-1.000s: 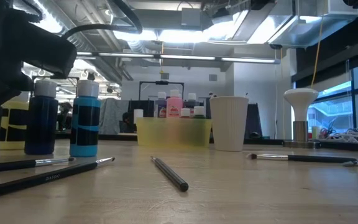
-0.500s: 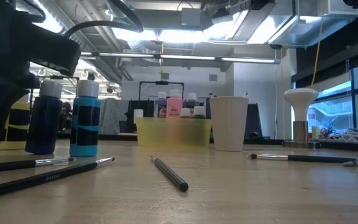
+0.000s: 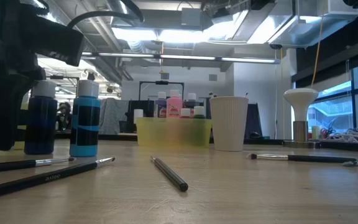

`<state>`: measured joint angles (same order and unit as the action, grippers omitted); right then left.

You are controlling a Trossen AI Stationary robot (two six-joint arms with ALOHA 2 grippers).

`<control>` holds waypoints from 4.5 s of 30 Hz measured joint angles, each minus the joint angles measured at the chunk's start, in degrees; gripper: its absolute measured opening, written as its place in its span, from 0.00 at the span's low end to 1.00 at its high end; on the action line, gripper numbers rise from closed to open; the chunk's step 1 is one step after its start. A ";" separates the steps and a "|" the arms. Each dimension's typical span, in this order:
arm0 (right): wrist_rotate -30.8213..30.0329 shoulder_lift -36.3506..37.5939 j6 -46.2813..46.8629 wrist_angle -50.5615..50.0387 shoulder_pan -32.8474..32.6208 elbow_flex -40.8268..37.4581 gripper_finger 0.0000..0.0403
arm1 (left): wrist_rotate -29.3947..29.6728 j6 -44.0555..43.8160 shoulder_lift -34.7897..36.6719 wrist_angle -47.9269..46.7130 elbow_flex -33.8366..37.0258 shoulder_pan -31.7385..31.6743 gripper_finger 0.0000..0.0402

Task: Pick & Place Paint Supplies
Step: Put the black paintbrush into the white cup

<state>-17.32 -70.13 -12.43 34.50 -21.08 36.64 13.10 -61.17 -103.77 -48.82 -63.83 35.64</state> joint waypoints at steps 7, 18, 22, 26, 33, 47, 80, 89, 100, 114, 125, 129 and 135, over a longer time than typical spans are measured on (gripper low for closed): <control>0.00 0.00 0.00 0.00 -0.02 0.00 0.44 | 0.22 1.08 0.00 -1.12 -1.97 0.00 0.01; 0.00 0.00 0.00 -0.02 0.00 0.00 0.44 | 3.39 1.97 0.11 -10.62 -9.99 0.66 0.01; 0.00 0.00 0.00 -0.02 -0.02 0.00 0.44 | 3.92 2.40 0.11 -15.95 -13.93 0.87 0.01; -0.03 0.00 0.00 0.10 -0.02 0.00 0.44 | 7.00 1.59 0.11 -25.47 -19.87 1.56 0.01; -5.48 0.02 -0.43 0.96 0.09 0.00 0.44 | 20.24 -0.44 0.17 -38.85 -32.77 3.87 0.01; 2.41 0.02 1.90 2.85 -0.02 -0.02 0.44 | 71.10 2.87 0.20 -38.16 -43.25 9.70 0.01; 14.47 -4.13 -2.02 8.11 -1.03 -0.02 0.44 | 29.59 70.64 0.17 31.22 -39.04 -2.69 0.00; 14.58 -4.13 -4.11 8.08 -2.31 -0.02 0.44 | 29.05 77.23 0.11 42.76 -33.55 -3.80 0.00; 15.64 -4.13 -3.93 7.44 -2.38 -0.02 0.44 | 29.26 78.33 0.13 44.30 -33.16 -3.76 0.00; 12.42 -4.15 -10.01 10.71 -3.78 -0.02 0.44 | 23.36 76.28 -0.22 44.39 -33.16 -6.47 0.00; 15.90 -4.15 -9.46 11.18 -3.78 -0.02 0.44 | 23.23 76.63 -0.22 44.41 -33.16 -6.95 0.00; 15.89 -4.15 -9.46 11.26 -3.78 -0.02 0.44 | 23.28 76.83 -0.22 44.44 -33.16 -6.99 0.00; 15.93 -4.15 -9.05 11.41 -3.78 0.57 0.44 | 23.37 76.76 -0.25 44.58 -33.16 -7.54 0.00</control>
<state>-1.39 -74.28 -21.47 45.91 -24.86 37.21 36.47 15.59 -104.01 -4.23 -96.99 28.10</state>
